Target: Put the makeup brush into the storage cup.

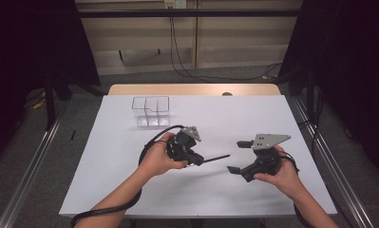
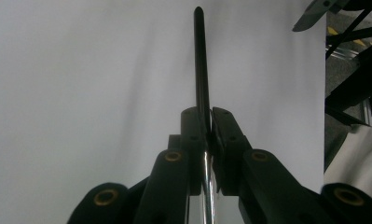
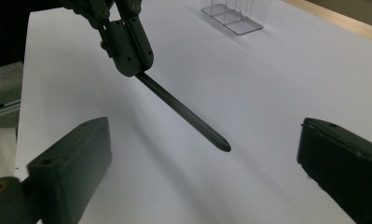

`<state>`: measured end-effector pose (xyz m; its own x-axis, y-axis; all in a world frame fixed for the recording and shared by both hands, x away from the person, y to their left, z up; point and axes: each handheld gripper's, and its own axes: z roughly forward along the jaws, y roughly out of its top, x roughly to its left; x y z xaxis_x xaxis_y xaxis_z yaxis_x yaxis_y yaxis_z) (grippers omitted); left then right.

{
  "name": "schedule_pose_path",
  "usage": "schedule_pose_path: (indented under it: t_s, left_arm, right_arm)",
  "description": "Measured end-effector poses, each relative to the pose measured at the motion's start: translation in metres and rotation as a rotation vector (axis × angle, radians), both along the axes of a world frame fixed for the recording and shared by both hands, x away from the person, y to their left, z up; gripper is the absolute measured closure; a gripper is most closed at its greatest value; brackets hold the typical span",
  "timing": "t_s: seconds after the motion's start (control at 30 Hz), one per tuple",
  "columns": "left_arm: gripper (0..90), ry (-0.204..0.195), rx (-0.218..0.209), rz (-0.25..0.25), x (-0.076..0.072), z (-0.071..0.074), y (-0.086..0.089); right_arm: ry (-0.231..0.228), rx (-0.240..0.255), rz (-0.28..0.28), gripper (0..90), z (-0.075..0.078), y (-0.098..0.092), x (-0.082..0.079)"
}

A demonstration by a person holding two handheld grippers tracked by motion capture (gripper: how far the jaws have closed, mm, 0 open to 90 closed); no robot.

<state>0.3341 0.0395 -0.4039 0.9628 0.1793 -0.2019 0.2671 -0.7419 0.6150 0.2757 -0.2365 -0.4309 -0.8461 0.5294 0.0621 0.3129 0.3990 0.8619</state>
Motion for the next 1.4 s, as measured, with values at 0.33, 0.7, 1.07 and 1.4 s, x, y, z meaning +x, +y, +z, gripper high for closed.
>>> schedule_pose_path:
  t_s: [0.33,0.7,1.07,1.4]
  left_arm:
    - [84.3,0.004,0.001,-0.010,0.001,0.001,-0.002]
    - [84.3,0.005,-0.002,-0.024,0.002,0.003,-0.005]
    - [84.3,0.015,-0.003,-0.039,0.003,0.004,-0.006]
    - [84.2,0.057,-0.046,-0.047,0.006,0.010,-0.003]
  right_arm:
    - [0.007,-0.053,0.074,19.0,0.003,0.014,0.010]
    - [0.005,-0.117,0.148,40.6,-0.002,0.030,0.017]
    - [-0.004,-0.201,0.217,63.4,0.001,0.039,0.021]
    - [0.017,-0.237,0.266,77.9,-0.001,0.041,0.021]
